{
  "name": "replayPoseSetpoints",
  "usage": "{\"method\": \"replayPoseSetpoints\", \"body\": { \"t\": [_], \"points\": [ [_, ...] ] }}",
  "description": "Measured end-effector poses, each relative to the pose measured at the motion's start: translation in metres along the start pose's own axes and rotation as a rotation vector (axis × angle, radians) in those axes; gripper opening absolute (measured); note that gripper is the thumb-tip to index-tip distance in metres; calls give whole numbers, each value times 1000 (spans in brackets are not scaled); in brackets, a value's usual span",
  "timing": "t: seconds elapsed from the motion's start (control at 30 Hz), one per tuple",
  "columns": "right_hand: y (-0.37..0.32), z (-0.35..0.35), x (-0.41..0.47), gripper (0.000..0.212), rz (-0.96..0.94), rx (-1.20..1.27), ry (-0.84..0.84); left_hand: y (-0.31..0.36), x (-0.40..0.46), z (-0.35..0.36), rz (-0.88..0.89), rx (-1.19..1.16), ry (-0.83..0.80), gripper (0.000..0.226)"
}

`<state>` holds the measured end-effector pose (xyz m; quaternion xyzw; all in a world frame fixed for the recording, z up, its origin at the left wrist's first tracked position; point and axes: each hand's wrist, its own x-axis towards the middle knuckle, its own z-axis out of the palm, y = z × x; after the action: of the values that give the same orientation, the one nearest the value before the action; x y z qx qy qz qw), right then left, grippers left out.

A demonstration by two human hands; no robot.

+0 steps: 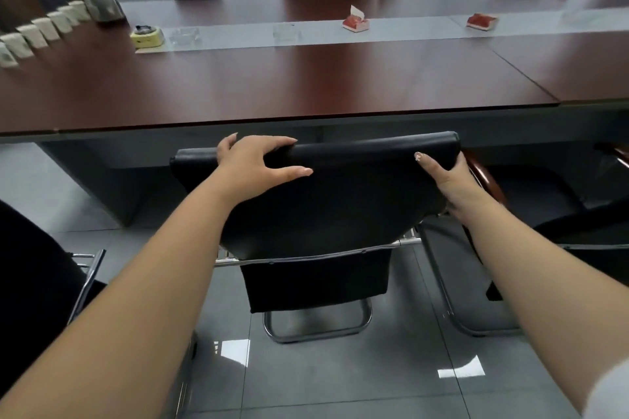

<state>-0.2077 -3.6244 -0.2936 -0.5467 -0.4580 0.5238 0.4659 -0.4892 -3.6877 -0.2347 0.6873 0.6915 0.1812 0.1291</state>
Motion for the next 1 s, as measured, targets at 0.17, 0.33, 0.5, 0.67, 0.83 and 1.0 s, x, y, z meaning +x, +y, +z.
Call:
{"method": "replayPoseSetpoints", "body": {
  "t": [0.17, 0.33, 0.5, 0.67, 0.83, 1.0],
  "points": [
    [2, 2, 2, 75, 3, -23, 49, 0, 2, 0, 13, -10, 37, 56],
    [-1, 3, -7, 91, 7, -55, 96, -4, 3, 1, 13, 60, 10, 65],
    [1, 4, -12, 76, 11, -46, 110, -7, 2, 0, 26, 100, 9, 61],
    [5, 10, -23, 78, 16, -56, 118, -15, -3, -2, 35, 84, 22, 58],
    [5, 6, -30, 72, 4, -54, 121, -12, -4, 1, 45, 136, 40, 62],
    [5, 8, -36, 75, 23, -53, 127, -14, -6, 0, 27, 142, 15, 59]
  ]
}}
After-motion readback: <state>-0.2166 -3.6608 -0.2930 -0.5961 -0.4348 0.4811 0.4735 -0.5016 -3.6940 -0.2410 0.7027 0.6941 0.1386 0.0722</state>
